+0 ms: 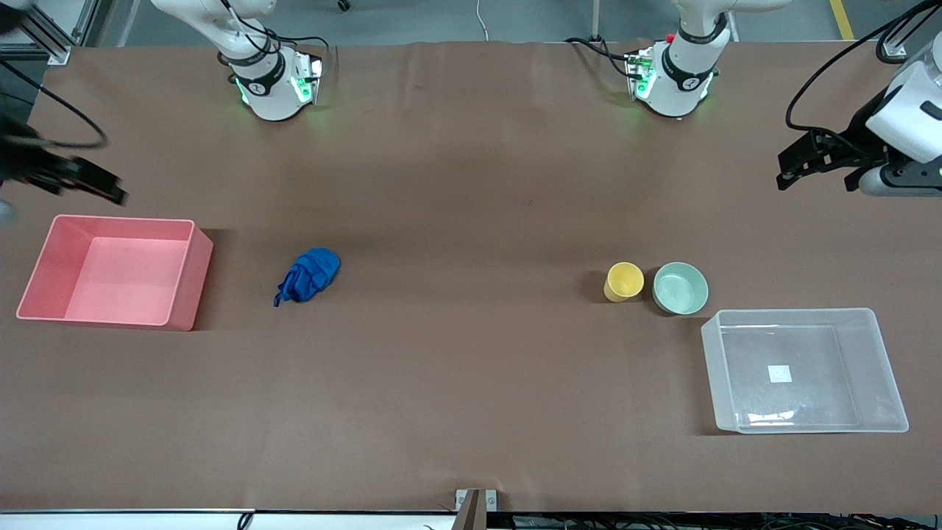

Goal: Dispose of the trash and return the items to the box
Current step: 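Grasp the blue cloth with the right gripper while the left gripper reaches the bowl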

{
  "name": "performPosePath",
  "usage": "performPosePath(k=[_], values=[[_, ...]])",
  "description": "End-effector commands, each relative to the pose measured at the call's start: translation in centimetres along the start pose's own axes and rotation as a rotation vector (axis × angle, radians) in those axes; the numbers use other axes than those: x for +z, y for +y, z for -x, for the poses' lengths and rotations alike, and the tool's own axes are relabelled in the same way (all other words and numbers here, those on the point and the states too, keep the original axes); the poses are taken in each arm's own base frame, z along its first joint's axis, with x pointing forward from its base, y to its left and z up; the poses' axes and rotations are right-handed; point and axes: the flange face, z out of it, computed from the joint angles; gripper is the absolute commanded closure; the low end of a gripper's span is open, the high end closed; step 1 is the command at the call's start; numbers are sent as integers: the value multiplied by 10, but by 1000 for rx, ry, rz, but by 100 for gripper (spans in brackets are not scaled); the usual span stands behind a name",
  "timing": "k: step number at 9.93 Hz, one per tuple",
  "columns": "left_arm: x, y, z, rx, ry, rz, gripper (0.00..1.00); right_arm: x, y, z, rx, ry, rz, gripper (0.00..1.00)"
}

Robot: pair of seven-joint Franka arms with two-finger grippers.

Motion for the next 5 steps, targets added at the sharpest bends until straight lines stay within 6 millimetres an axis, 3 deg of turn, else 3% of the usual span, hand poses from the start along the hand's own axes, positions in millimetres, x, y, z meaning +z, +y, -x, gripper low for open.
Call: performPosePath(k=[1, 3, 5], values=[[34, 0, -10, -11, -33, -10, 0, 98, -52, -18, 28, -31, 40, 0], [75, -2, -15, -12, -28, -9, 1, 202, -87, -11, -13, 17, 69, 0], [129, -3, -21, -15, -1, -5, 2, 275, -88, -6, -50, 35, 71, 0]])
